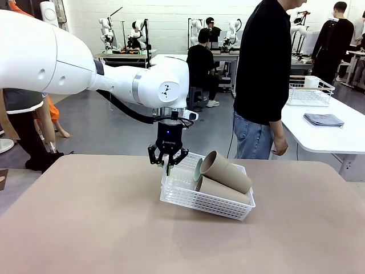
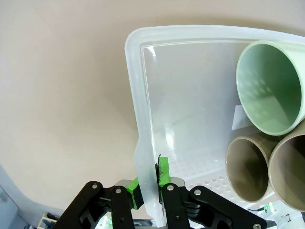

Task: Clean and organize the cups into the basket.
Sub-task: Move the Organizing basket back to the left side of the table.

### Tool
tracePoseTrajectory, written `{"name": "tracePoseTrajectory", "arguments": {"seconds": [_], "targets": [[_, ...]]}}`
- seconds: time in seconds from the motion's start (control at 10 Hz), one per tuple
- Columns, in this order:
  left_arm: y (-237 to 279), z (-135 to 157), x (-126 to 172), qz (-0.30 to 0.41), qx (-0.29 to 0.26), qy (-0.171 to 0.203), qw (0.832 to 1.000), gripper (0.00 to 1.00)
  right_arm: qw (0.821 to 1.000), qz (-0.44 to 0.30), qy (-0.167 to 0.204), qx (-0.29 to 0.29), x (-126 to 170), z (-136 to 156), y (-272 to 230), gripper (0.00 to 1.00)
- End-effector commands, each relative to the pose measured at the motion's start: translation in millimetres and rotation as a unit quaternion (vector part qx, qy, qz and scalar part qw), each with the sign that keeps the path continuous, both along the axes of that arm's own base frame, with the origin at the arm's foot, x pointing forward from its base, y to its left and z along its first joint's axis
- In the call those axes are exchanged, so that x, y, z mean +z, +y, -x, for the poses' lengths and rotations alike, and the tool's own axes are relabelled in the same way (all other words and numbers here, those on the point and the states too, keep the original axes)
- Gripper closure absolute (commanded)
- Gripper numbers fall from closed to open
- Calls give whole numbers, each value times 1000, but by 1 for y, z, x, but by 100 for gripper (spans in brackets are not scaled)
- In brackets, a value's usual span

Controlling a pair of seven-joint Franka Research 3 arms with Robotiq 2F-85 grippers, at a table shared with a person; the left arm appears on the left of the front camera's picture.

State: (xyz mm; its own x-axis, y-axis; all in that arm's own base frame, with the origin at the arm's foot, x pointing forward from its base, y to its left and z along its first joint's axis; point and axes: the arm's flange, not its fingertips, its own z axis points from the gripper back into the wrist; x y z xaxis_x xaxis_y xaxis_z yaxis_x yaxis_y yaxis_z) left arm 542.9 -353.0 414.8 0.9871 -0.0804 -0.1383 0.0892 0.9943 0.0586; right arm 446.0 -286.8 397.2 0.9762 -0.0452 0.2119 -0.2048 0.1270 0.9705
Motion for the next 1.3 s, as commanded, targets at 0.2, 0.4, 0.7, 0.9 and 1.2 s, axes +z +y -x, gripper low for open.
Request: {"name": "tracePoseTrajectory", "arguments": {"seconds": [0.2, 0.4, 0.7, 0.9, 1.2], "targets": [[1, 1, 2, 0, 0, -1, 1000, 100, 1000, -6, -7, -4, -9, -13, -7, 0], [10, -1, 11, -29, 24, -9, 999, 97, 1000, -6, -7, -4, -9, -13, -7, 0], [103, 2, -1, -82, 42, -19, 996, 97, 1000, -6, -7, -4, -9, -13, -7, 0], [176, -5, -27, -84, 86, 1, 993, 97, 1000, -6, -7, -4, -9, -13, -7, 0], [275, 12, -51, -120, 105, -14, 987, 97, 1000, -6, -7, -4, -9, -13, -7, 0]]}}
